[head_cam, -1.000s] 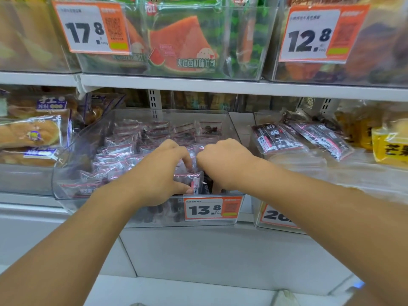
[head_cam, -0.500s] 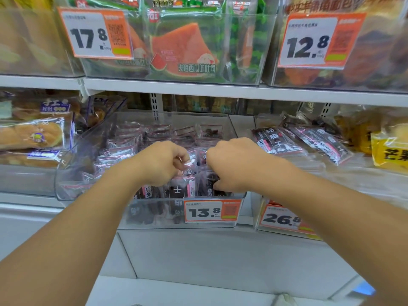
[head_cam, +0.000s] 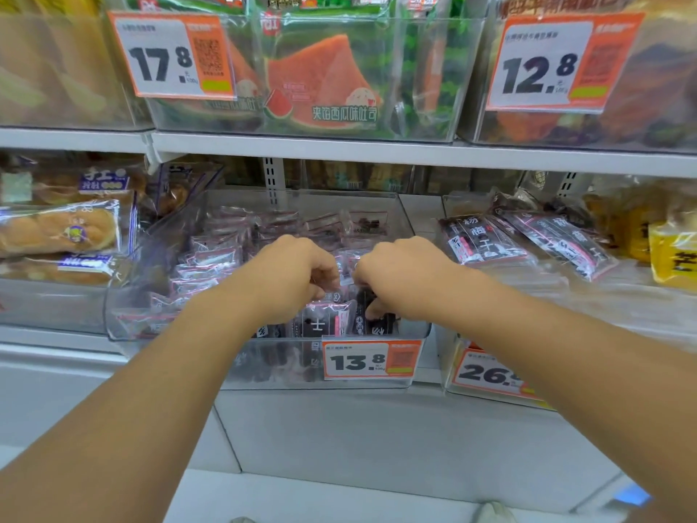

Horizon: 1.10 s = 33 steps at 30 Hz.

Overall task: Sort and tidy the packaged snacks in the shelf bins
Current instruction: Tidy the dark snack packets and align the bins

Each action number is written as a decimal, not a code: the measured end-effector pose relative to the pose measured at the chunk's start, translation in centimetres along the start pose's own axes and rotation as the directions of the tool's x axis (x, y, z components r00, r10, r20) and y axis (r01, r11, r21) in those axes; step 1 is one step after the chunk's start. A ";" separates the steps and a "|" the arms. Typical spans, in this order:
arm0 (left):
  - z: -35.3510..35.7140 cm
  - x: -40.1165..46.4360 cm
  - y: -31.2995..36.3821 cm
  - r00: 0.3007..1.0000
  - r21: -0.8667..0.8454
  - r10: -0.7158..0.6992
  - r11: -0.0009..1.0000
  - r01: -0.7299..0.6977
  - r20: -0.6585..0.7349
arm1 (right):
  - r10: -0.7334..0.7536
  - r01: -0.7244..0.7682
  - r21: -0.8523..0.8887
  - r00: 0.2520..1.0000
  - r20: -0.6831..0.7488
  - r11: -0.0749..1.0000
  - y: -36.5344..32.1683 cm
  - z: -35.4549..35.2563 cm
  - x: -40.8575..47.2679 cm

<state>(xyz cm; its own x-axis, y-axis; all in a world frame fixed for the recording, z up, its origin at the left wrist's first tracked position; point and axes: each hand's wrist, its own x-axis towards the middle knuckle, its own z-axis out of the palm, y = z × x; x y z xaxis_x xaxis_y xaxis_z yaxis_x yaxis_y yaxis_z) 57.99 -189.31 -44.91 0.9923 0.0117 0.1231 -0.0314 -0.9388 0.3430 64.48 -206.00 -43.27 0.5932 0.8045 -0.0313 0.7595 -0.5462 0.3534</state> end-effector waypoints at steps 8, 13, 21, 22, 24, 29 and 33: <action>-0.1 -0.9 0.5 0.992 -0.075 -0.012 0.997 0.002 -0.122 | 0.086 -0.071 0.080 0.977 -0.197 0.994 0.7 -2.5 -2.5; 0.0 -0.7 2.9 0.966 -0.104 0.066 0.990 -0.094 -0.252 | 0.211 -0.199 0.092 0.967 -0.143 0.976 5.5 -4.2 -7.5; 1.5 1.1 6.7 0.956 -0.217 0.079 0.966 -0.144 -0.282 | 0.279 -0.281 0.342 0.959 0.054 0.897 7.7 -3.3 -7.8; 1.6 1.2 6.9 0.959 -0.214 0.084 0.966 -0.145 -0.272 | 0.286 -0.286 0.326 0.957 0.048 0.901 7.7 -3.2 -7.7; 1.8 1.3 7.1 0.963 -0.190 0.102 0.970 -0.152 -0.249 | 0.299 -0.290 0.320 0.954 0.022 0.902 7.5 -2.9 -7.5; 2.0 1.4 7.4 0.964 -0.282 0.121 0.941 -0.187 -0.236 | 0.301 -0.273 0.180 0.942 -0.148 0.945 6.6 -1.1 -6.5; 1.7 1.5 6.8 0.957 -0.277 0.122 0.941 -0.195 -0.262 | 0.289 -0.269 0.105 0.913 -0.289 0.957 6.3 -1.2 -6.4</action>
<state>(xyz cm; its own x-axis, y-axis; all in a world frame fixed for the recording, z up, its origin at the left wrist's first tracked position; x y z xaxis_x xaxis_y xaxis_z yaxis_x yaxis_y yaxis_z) 59.44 -196.29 -43.97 0.9150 -0.0131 0.4033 -0.2567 -0.7900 0.5567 65.17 -214.29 -39.69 0.6835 0.6441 0.3435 0.5952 -0.7642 0.2485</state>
